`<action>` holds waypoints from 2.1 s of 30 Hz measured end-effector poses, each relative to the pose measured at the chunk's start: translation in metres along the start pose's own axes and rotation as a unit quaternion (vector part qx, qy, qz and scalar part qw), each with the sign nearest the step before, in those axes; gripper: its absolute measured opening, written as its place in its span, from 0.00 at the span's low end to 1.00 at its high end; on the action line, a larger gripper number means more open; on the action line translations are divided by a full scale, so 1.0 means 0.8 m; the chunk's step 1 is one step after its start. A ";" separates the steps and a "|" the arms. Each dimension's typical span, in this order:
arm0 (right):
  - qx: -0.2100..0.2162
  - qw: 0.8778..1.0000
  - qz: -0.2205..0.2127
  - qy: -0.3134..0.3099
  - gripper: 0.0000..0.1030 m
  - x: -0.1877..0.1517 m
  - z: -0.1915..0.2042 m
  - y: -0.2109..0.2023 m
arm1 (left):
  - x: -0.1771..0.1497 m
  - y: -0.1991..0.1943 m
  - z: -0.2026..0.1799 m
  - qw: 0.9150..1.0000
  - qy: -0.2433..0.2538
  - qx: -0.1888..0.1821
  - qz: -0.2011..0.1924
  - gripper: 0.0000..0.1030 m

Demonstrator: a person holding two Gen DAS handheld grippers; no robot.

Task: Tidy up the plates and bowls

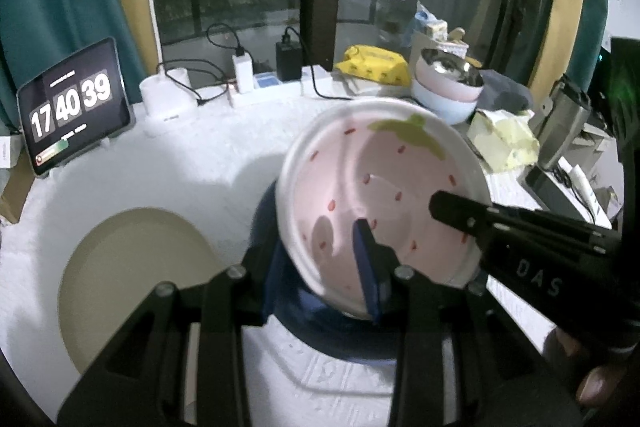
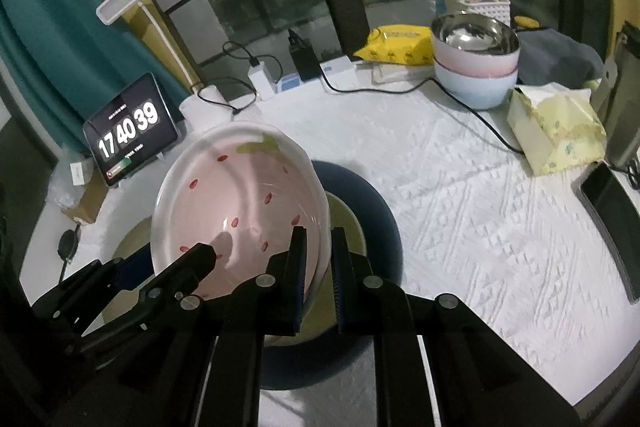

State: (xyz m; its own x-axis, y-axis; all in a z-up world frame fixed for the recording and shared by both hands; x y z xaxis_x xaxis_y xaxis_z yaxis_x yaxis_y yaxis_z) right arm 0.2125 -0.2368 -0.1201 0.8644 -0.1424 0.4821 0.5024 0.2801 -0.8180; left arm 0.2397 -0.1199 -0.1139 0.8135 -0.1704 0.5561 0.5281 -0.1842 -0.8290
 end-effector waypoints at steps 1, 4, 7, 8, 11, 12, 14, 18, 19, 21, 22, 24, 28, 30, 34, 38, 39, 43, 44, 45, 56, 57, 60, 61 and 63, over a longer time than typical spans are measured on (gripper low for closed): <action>0.000 1.000 0.002 0.001 0.12 -0.001 -0.001 0.001 | -0.001 0.002 -0.001 1.000 0.000 0.000 0.002 0.34; -0.002 1.000 0.008 0.002 0.12 -0.004 -0.005 0.005 | -0.003 0.006 -0.003 1.000 0.003 0.003 0.008 0.34; -0.004 1.000 0.011 0.003 0.12 -0.005 -0.009 0.007 | -0.006 0.011 -0.006 1.000 0.004 0.004 0.013 0.34; -0.005 1.000 0.013 0.003 0.12 -0.006 -0.010 0.008 | -0.006 0.012 -0.006 1.000 0.005 0.005 0.014 0.33; -0.010 1.000 0.013 0.001 0.13 -0.006 -0.011 0.011 | -0.008 0.018 -0.008 1.000 0.006 0.005 0.020 0.33; -0.016 1.000 0.012 -0.003 0.13 -0.007 -0.010 0.011 | -0.009 0.020 -0.008 1.000 0.006 0.004 0.023 0.34; -0.025 1.000 0.013 -0.010 0.13 -0.007 -0.008 0.011 | -0.011 0.023 -0.008 1.000 0.005 0.003 0.027 0.34; -0.033 0.999 0.014 -0.021 0.16 -0.007 -0.005 0.012 | -0.012 0.025 -0.007 1.000 0.004 0.001 0.029 0.33; -0.036 0.999 0.014 -0.023 0.16 -0.007 -0.004 0.012 | -0.012 0.026 -0.008 1.000 0.003 0.001 0.030 0.33; -0.044 0.999 0.013 -0.030 0.18 -0.007 -0.002 0.013 | -0.013 0.025 -0.007 1.000 0.003 0.000 0.029 0.33; -0.046 0.998 0.013 -0.032 0.19 -0.008 -0.001 0.014 | -0.012 0.025 -0.008 1.000 0.003 0.000 0.030 0.33; -0.048 0.998 0.014 -0.032 0.23 -0.008 0.001 0.015 | -0.012 0.025 -0.007 1.000 0.002 0.001 0.031 0.33; -0.059 0.997 0.013 -0.038 0.25 -0.008 0.003 0.016 | -0.012 0.024 -0.002 1.000 -0.004 0.004 0.029 0.33; -0.064 0.997 0.015 -0.038 0.25 -0.008 0.003 0.017 | -0.013 0.022 -0.001 1.000 -0.006 0.001 0.028 0.33; -0.065 0.997 0.015 -0.037 0.25 -0.008 0.003 0.018 | -0.014 0.020 -0.002 1.000 -0.004 0.000 0.025 0.33; -0.058 0.998 0.014 -0.034 0.25 -0.007 0.001 0.015 | -0.011 0.013 0.002 1.000 -0.008 -0.003 0.018 0.34; -0.057 0.998 0.012 -0.033 0.25 -0.007 0.001 0.013 | -0.011 0.010 0.004 1.000 -0.010 -0.005 0.016 0.34; -0.051 0.998 -0.001 -0.033 0.25 -0.002 0.001 0.001 | -0.008 0.001 0.011 1.000 -0.017 -0.006 0.009 0.35; -0.050 0.998 -0.005 -0.033 0.25 -0.001 0.001 -0.003 | -0.007 -0.001 0.013 1.000 -0.018 -0.007 0.007 0.35; -0.050 0.998 -0.007 -0.033 0.25 0.000 0.000 -0.005 | -0.007 -0.004 0.016 1.000 -0.021 -0.006 0.005 0.35; -0.051 0.998 -0.020 -0.010 0.26 0.006 -0.036 -0.023 | -0.008 -0.010 0.053 0.999 -0.046 0.008 -0.002 0.35; -0.051 0.998 -0.019 -0.008 0.26 0.005 -0.040 -0.023 | -0.009 -0.009 0.055 0.999 -0.046 0.008 -0.002 0.35; -0.048 0.999 -0.014 0.001 0.26 0.003 -0.052 -0.019 | -0.011 -0.006 0.057 0.999 -0.046 0.008 0.000 0.35; -0.046 0.999 -0.012 0.002 0.26 0.002 -0.055 -0.018 | -0.011 -0.005 0.056 0.999 -0.045 0.007 0.002 0.35; -0.041 0.999 -0.009 0.003 0.26 0.000 -0.058 -0.016 | -0.012 -0.001 0.055 0.999 -0.042 0.007 0.004 0.35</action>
State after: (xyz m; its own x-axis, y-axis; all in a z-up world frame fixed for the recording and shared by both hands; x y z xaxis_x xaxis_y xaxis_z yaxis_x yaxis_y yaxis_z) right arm 0.2070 -0.2841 -0.1242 0.8548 -0.1533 0.4958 0.5182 0.1981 -0.8320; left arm 0.2418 -0.0751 -0.1212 0.8349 -0.0902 0.5430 0.5245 -0.1688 -0.8345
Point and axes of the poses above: each gripper's, at about its wrist camera, not at the fingertips, and y roughly the way its jaws point, z to its left, x to its top, the point moved 4 cm from there along y, roughly the way its jaws point, and after that the axes turned 11 degrees about z, right-handed, at the moved point
